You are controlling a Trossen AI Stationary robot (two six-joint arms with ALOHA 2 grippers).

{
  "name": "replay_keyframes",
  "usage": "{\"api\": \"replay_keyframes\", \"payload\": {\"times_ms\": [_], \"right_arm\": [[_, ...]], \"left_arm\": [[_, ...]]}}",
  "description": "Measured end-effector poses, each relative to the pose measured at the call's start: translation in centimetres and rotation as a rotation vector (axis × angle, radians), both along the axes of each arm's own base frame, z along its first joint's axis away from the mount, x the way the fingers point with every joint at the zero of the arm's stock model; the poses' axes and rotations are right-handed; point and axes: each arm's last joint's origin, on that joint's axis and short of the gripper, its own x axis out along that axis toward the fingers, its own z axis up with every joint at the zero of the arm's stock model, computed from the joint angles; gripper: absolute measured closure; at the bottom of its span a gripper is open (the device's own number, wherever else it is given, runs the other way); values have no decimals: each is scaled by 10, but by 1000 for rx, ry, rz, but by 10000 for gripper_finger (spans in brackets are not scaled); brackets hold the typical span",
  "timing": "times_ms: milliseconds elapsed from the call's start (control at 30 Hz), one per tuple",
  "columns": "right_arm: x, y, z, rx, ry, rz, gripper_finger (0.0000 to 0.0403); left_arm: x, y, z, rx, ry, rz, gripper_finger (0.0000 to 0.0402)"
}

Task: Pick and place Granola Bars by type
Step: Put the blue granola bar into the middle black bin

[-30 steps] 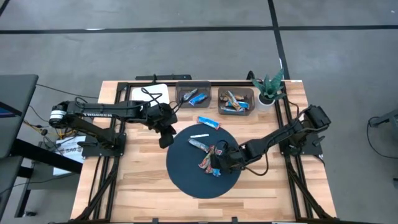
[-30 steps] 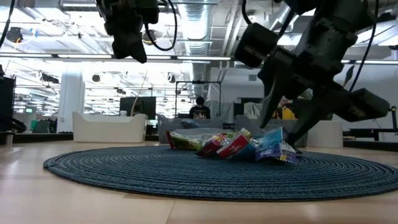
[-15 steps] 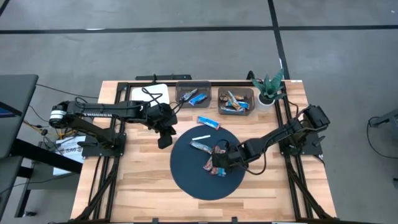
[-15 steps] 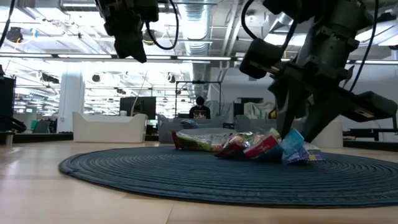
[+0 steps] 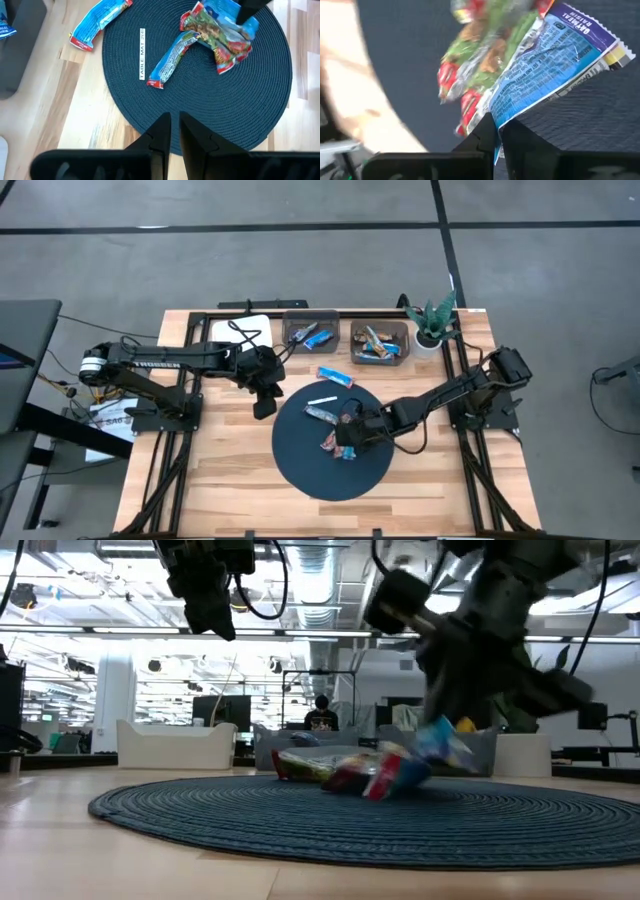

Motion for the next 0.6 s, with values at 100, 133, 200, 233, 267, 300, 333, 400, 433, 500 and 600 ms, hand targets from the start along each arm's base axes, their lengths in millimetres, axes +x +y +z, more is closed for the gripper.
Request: {"api": "replay_keyframes", "payload": {"times_ms": [100, 133, 200, 233, 267, 300, 333, 400, 433, 500, 600], "right_arm": [[5, -5, 15, -5, -17, 34, 394], [8, -6, 22, -9, -36, 45, 394], [7, -11, 37, -29, -45, 66, 398], [9, -14, 45, -41, -61, 77, 399], [10, -17, 54, -59, -84, 95, 400], [11, -22, 63, -82, -100, 107, 400], [11, -27, 73, -111, -122, 118, 399], [14, -42, 90, -182, -177, 143, 397], [16, -51, 99, -217, -206, 152, 397], [17, -71, 109, -293, -213, 192, 398], [22, -103, 123, -410, -229, 265, 401]], "left_arm": [[0, 0, 0, -1, 0, -1, 372], [0, 0, 0, -1, 0, -1, 372], [0, 0, 0, -1, 1, -1, 372], [0, 0, 0, -1, 1, -1, 372], [0, 0, 0, -1, 3, -1, 372], [0, 0, 0, -1, 6, -1, 372], [-1, 0, 0, -1, 5, 0, 372], [-1, 0, 0, -1, 7, 0, 372], [-1, 0, 0, -2, 6, 1, 372], [-1, 0, 0, -9, 7, 10, 372], [0, 0, 0, -25, 7, 33, 372]]}}
